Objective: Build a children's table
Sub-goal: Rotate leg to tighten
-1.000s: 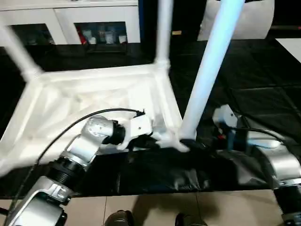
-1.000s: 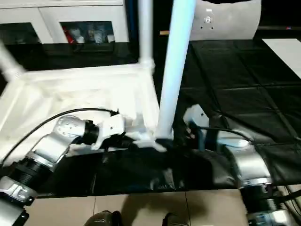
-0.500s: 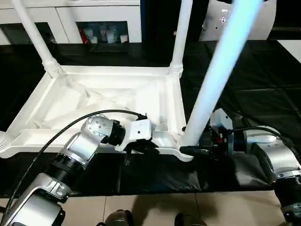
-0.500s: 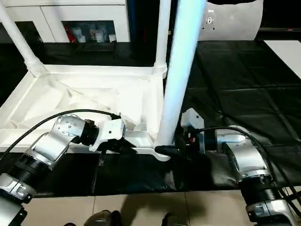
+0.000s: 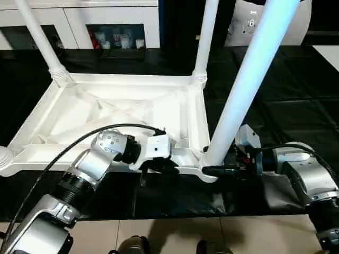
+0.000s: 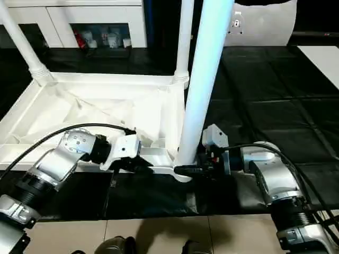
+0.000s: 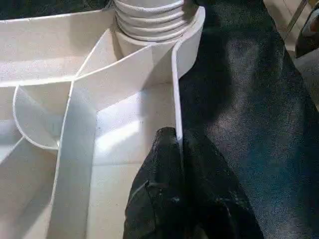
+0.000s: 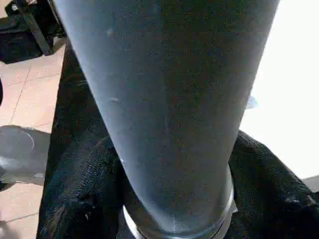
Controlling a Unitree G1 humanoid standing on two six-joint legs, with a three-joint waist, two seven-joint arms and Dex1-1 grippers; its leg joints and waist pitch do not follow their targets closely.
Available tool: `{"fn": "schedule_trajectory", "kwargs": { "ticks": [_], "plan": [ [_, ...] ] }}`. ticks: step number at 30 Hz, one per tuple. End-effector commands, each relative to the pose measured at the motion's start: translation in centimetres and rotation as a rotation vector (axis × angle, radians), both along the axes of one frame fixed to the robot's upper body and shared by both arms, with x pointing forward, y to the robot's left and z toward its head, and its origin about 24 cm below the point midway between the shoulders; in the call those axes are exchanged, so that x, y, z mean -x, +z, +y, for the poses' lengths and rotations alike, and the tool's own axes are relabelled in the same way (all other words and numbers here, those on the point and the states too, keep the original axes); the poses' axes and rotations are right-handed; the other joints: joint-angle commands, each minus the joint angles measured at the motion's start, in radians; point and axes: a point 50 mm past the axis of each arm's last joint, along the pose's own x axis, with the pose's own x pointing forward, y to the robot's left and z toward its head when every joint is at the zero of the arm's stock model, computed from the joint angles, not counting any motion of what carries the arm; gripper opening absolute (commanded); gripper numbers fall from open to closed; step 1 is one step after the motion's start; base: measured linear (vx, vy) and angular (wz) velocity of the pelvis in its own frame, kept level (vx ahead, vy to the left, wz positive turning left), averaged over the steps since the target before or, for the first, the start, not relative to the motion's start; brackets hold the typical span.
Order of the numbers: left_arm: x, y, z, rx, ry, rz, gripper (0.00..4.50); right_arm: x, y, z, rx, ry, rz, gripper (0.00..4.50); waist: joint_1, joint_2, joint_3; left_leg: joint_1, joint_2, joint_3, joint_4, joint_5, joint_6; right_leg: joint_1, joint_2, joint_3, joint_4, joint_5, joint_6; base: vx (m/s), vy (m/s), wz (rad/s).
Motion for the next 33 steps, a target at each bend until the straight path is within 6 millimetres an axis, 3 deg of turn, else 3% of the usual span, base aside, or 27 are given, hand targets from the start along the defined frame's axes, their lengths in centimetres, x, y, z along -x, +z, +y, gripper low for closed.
{"fn": "schedule_trajectory", "kwargs": {
  "ticks": [1,6,9,12,14,16,17,21,24,25,26,28,33],
  "plan": [
    [0.0,0.4,-0.4,-0.01,-0.032,-0.013,0.0,0.2,-0.5,0.2,0.001,0.005,0.031,2.62,-0.003,-0.019,-0.085,0.029,0.057,-0.017,-0.065,-0.187,0.099,0.045,-0.065,0.036,-0.057,-0.252,-0.254,0.0,0.0,0.0],
    [-0.5,0.6,-0.9,0.063,0.111,0.012,0.0,0.4,-1.5,0.7,-0.051,-0.117,0.112,2.61,-0.002,-0.012,-0.085,0.031,0.058,-0.019,-0.068,-0.199,0.088,0.045,-0.064,0.036,-0.058,-0.263,-0.259,0.0,0.0,0.0],
    [-0.8,1.1,-1.7,0.131,0.224,0.025,0.0,0.2,-2.6,1.5,-0.078,-0.253,0.127,2.61,-0.009,-0.013,-0.076,0.033,0.053,-0.023,-0.073,-0.275,0.052,0.043,-0.066,0.034,-0.072,-0.378,-0.232,0.0,0.0,0.0],
    [-1.1,1.6,-3.2,0.198,0.336,0.027,0.0,-0.2,-3.6,3.2,-0.136,-0.438,0.155,2.61,-0.028,-0.014,-0.071,0.037,0.051,-0.027,-0.081,-0.346,0.006,0.035,-0.064,0.035,-0.081,-0.479,-0.193,0.0,0.0,0.0],
    [-1.4,2.0,-4.2,0.232,0.401,0.02,0.0,-0.7,-3.7,4.6,-0.185,-0.552,0.166,2.61,-0.041,-0.016,-0.072,0.032,0.046,-0.033,-0.081,-0.365,-0.003,0.041,-0.065,0.03,-0.084,-0.519,-0.168,0.0,0.0,0.0],
    [-1.6,2.2,-4.8,0.249,0.435,0.014,0.0,-1.1,-3.6,5.4,-0.215,-0.621,0.167,2.59,-0.048,-0.015,-0.074,0.042,0.044,-0.031,-0.076,-0.377,-0.002,0.032,-0.065,0.032,-0.093,-0.54,-0.156,0.0,0.0,0.0],
    [-1.8,2.5,-5.4,0.262,0.469,0.003,0.0,-1.5,-3.5,6.1,-0.241,-0.689,0.172,2.59,-0.057,-0.014,-0.07,0.038,0.042,-0.029,-0.077,-0.377,-0.001,0.028,-0.064,0.032,-0.096,-0.544,-0.153,0.0,0.0,0.0],
    [-2.5,3.4,-7.7,0.319,0.63,-0.044,0.0,-3.7,-2.7,8.3,-0.33,-0.994,0.172,2.57,-0.071,-0.006,-0.076,0.039,0.04,-0.034,-0.076,-0.387,-0.008,0.026,-0.062,0.026,-0.1,-0.55,-0.141,0.0,0.0,0.0],
    [-2.6,3.8,-8.5,0.345,0.64,-0.071,0.0,-4.6,-2.5,8.7,-0.412,-1.122,0.262,2.57,-0.077,-0.001,-0.086,0.03,0.041,-0.034,-0.079,-0.351,0.001,0.032,-0.057,0.028,-0.09,-0.432,-0.156,0.0,0.0,0.0],
    [-2.5,3.9,-8.6,0.35,0.62,-0.081,0.0,-4.8,-2.3,8.8,-0.441,-1.118,0.268,2.57,-0.076,-0.001,-0.089,0.024,0.041,-0.03,-0.078,-0.319,0.013,0.035,-0.055,0.03,-0.083,-0.345,-0.177,0.0,0.0,0.0],
    [-2.5,3.9,-8.5,0.347,0.611,-0.088,0.0,-4.8,-2.2,8.8,-0.443,-1.108,0.255,2.57,-0.069,0.004,-0.094,0.026,0.041,-0.025,-0.073,-0.285,0.03,0.036,-0.054,0.032,-0.078,-0.272,-0.197,0.0,0.0,0.0],
    [-2.5,3.8,-8.2,0.326,0.593,-0.101,0.0,-4.6,-2.1,8.7,-0.416,-1.071,0.205,3.24,-0.064,0.002,-0.095,0.02,0.039,-0.021,-0.068,-0.236,0.062,0.042,-0.057,0.032,-0.073,-0.212,-0.221,0.0,0.0,0.0],
    [-2.5,3.0,-6.5,0.255,0.541,-0.11,0.0,-3.6,-2.5,7.6,-0.278,-0.982,0.044,3.55,-0.05,0.004,-0.099,0.02,0.042,-0.019,-0.064,-0.167,0.094,0.048,-0.057,0.028,-0.065,-0.142,-0.241,0.0,0.0,0.0]
  ]
}}
